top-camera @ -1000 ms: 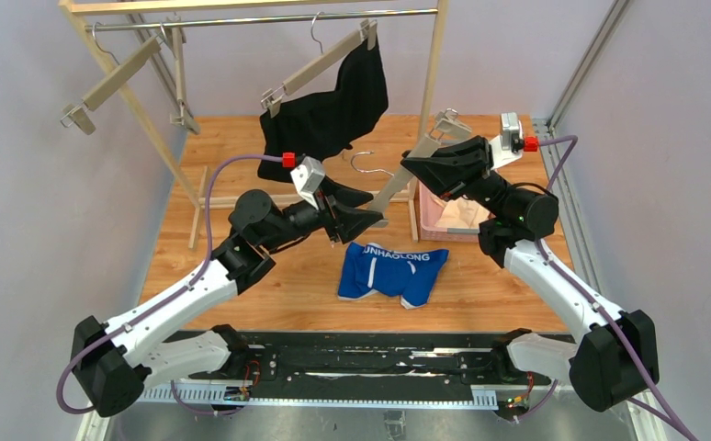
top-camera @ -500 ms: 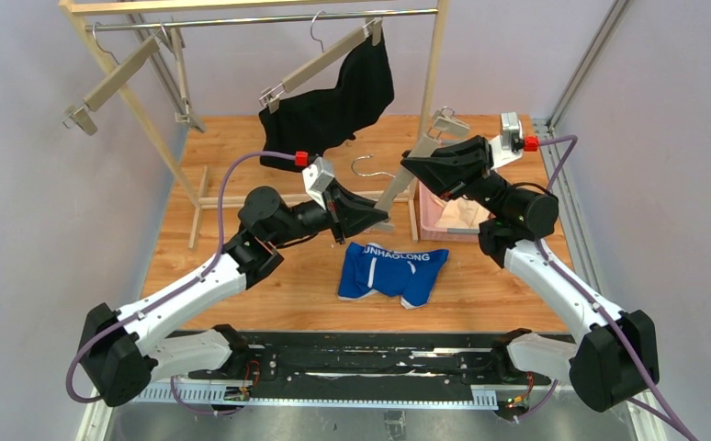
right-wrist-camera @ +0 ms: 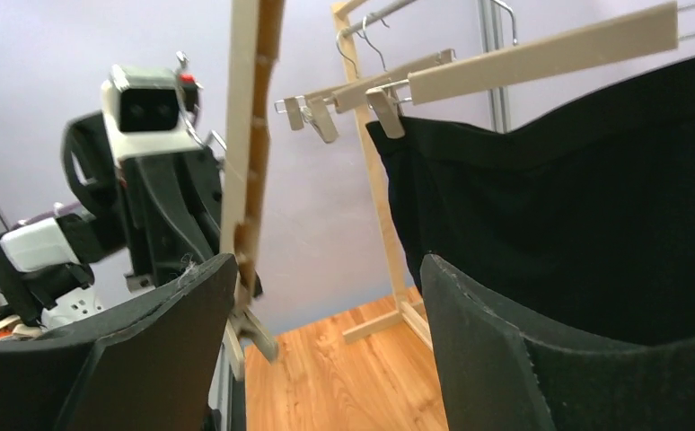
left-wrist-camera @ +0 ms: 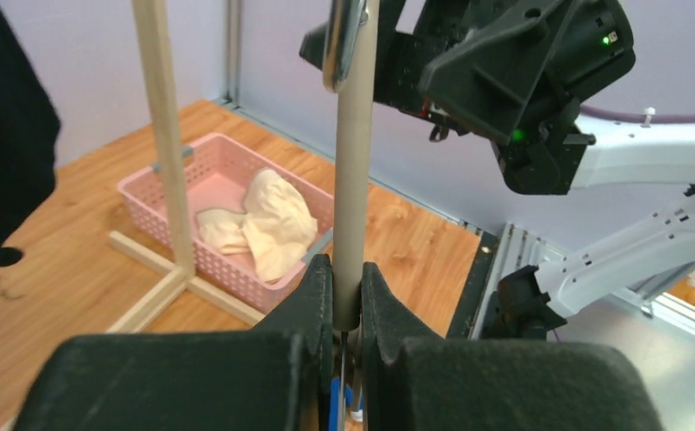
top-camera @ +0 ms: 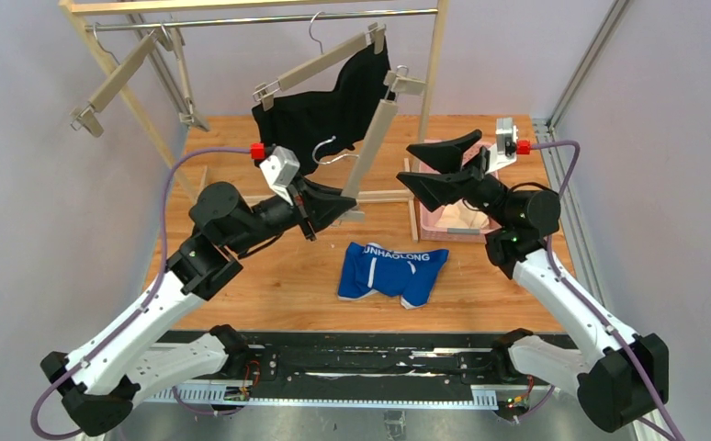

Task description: Remove the underwear clipped to the hanger

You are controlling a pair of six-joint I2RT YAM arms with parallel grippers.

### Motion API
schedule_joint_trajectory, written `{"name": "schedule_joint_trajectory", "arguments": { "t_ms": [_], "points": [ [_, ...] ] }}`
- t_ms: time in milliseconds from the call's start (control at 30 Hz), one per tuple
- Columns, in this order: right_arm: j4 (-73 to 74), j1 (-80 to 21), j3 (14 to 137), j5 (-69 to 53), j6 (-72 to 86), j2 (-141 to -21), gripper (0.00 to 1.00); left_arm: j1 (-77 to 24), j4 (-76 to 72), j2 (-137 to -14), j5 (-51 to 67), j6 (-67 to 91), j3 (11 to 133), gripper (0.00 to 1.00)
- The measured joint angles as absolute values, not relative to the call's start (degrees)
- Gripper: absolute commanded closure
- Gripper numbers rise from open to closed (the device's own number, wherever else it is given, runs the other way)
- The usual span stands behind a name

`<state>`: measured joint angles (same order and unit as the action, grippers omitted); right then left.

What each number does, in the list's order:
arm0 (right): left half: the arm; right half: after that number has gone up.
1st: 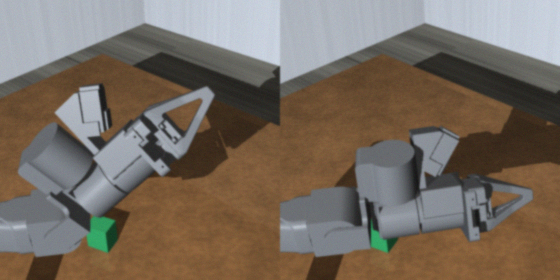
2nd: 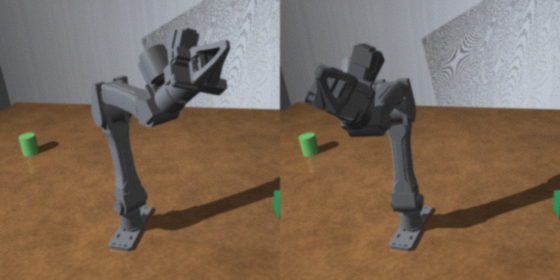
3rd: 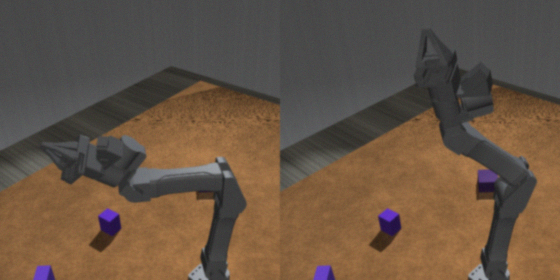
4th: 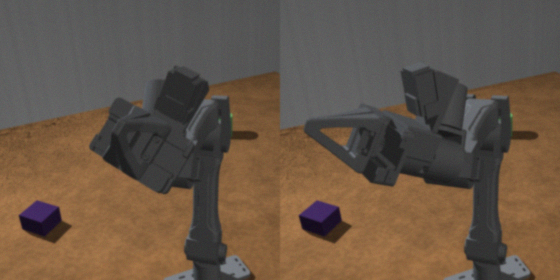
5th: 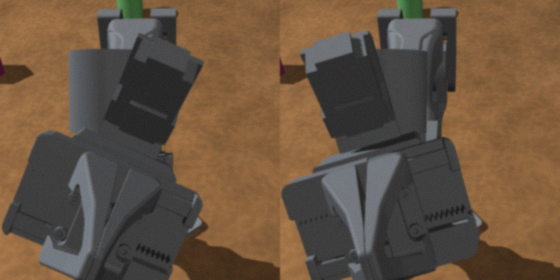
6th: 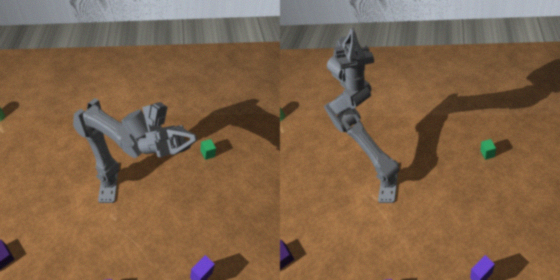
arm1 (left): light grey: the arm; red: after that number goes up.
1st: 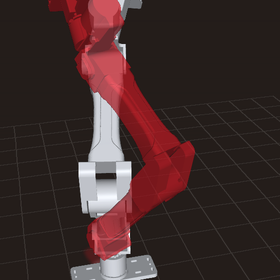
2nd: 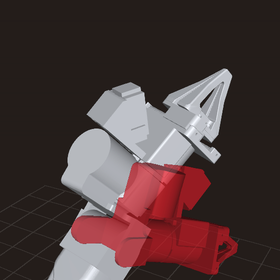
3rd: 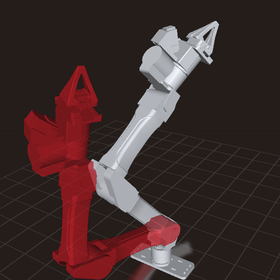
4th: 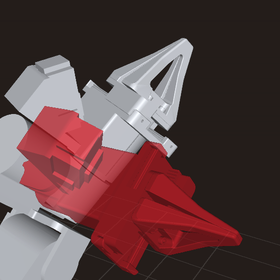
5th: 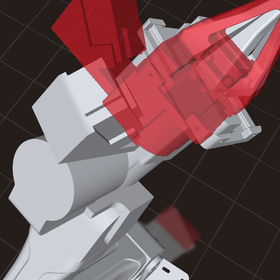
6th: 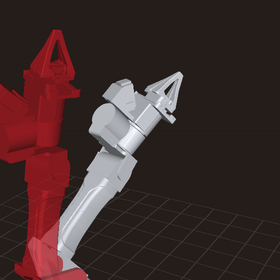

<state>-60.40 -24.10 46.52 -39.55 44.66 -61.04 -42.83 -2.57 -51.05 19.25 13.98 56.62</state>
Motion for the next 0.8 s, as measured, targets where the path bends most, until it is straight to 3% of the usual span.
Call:
{"name": "schedule_joint_trajectory", "arguments": {
  "t_ms": [200,467,800],
  "points": [
    [-45.84,-24.18,46.83,-39.4,35.94,-58.57,0.22,-42.83,14.74,-50.24,12.05,10.76,65.25,1.0],
    [-9.37,-31.83,50.7,-27.94,12.05,-52.6,0.21,-42.83,45.89,-49.15,-0.25,9.82,76.25,1.0],
    [3.57,-34.98,44.27,-21.82,4.43,-51.46,0.21,-42.83,62.0,-40.47,-5.98,12.29,79.55,1.0]
  ]
}}
